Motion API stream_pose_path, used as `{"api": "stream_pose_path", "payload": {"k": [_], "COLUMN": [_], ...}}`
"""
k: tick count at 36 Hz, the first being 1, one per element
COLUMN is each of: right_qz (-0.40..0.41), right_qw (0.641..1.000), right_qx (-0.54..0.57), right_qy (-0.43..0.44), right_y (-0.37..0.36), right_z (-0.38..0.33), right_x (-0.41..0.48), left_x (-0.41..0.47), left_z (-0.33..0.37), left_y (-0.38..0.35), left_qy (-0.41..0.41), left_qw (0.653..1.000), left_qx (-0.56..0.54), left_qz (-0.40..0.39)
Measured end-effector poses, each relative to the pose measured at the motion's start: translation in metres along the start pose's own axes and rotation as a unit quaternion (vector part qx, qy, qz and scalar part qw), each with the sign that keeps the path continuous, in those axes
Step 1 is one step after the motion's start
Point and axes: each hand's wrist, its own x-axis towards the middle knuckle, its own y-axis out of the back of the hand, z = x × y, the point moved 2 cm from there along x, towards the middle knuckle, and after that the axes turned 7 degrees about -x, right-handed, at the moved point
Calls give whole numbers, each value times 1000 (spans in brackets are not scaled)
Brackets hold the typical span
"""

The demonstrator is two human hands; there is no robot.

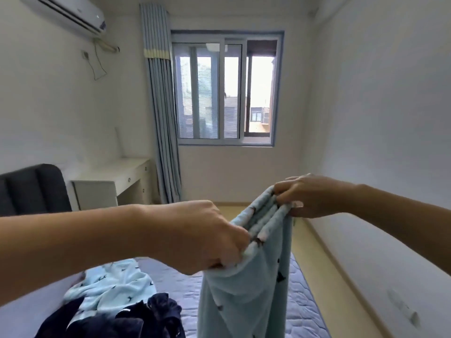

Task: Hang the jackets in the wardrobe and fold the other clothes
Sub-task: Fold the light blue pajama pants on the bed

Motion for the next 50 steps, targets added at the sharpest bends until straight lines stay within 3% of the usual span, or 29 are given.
{"api": "stream_pose_path", "payload": {"k": [3,6,8,11,14,17,20,23,27,30,37,40,44,47,50], "right_qz": [34,38,71,98,15,32,56,46,35,36,62,83,7,-93,-160], "right_qw": [999,999,997,995,999,998,998,998,997,997,995,992,978,944,925], "right_qx": [0,-13,-9,11,-29,-11,3,-20,-59,-56,4,50,188,313,345], "right_qy": [-20,-24,-33,-16,-22,-52,-37,-41,-33,-25,-73,-82,-90,-47,-3], "right_y": [13,23,35,38,19,29,42,43,32,27,26,31,46,53,53], "right_z": [12,28,36,36,32,43,51,61,62,55,59,52,20,-19,-48], "right_x": [-5,-13,-14,-7,-3,-1,4,6,10,14,6,12,21,23,23], "left_x": [-11,-25,-30,-27,-13,-21,-29,-14,13,12,-16,-20,-32,-46,-53], "left_z": [-29,-53,-75,-79,-58,-85,-100,-65,-2,6,-56,-82,-119,-140,-154], "left_y": [4,5,24,36,11,19,19,26,47,55,24,5,-9,-9,-3], "left_qy": [125,195,236,194,134,221,271,206,27,-6,227,246,216,215,216], "left_qw": [991,969,965,979,989,965,946,949,980,979,972,969,973,969,970], "left_qx": [-44,-127,-97,-43,-51,-91,-153,-195,-142,-144,-57,12,78,113,116], "left_qz": [-29,-89,-64,40,21,110,93,139,136,147,-14,-35,-29,-34,-8]}}
